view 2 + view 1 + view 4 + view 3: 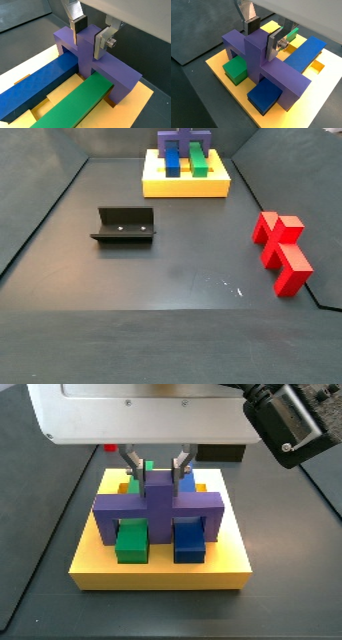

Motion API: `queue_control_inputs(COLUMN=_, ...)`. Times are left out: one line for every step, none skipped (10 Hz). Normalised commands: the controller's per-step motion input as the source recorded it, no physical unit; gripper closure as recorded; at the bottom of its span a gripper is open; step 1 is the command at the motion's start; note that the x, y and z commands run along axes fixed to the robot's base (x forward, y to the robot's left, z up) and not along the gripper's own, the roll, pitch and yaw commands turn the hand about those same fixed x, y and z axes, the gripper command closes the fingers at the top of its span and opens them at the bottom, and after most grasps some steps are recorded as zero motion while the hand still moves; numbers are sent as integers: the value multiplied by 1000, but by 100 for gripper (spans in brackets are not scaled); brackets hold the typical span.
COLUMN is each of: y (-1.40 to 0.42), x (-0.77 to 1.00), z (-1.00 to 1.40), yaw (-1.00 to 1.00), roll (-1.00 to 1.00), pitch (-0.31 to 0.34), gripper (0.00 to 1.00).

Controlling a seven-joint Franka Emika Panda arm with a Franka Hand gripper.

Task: Pick up the purple object. Move up. Place the purple object on the fixture. Regrasp the purple object. Move to above the board. Insert the purple object.
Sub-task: Insert the purple object.

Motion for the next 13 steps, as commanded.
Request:
queue_control_inputs(y=0, x=80, z=-140, yaw=-31, roll=6, pitch=0, gripper=100)
queue_control_inputs(y=26, x=114, z=23, yaw=0, roll=21, pitch=40, gripper=100)
queue_control_inputs(y=0, x=117, z=57, yaw=0, roll=70, pitch=56, gripper=100)
queue_control_inputs(y=0, x=86, z=34, yaw=0, roll=87, pitch=54, gripper=100)
queue_control_inputs(y=0, x=6, z=0, yaw=0, roll=91, pitch=39, gripper=100)
queue_control_inputs(y=0, x=0, z=0, yaw=0, roll=90, pitch=10, gripper=100)
queue_control_inputs(y=0, x=0, z=-203, yaw=0, roll=141, pitch=0, gripper=100)
queue_control_inputs(y=0, x=0, z=-454, yaw=-66, roll=193, pitch=0, gripper=100)
queue_control_inputs(y=0, x=0, z=-537, yaw=-234, roll=216, pitch=0, gripper=100)
queue_control_inputs(y=0, x=34, z=-357, yaw=-237, roll=201, pitch=11, gripper=100)
queue_control_inputs(y=-43, x=120, z=-114, yaw=-223, roll=197, pitch=74, gripper=100)
queue_control_inputs(y=-91, x=137, z=0, yaw=-66, roll=213, pitch=134, gripper=100)
queue_control_inputs(y=-89, x=0, z=6, yaw=0, roll=254, pitch=100, gripper=100)
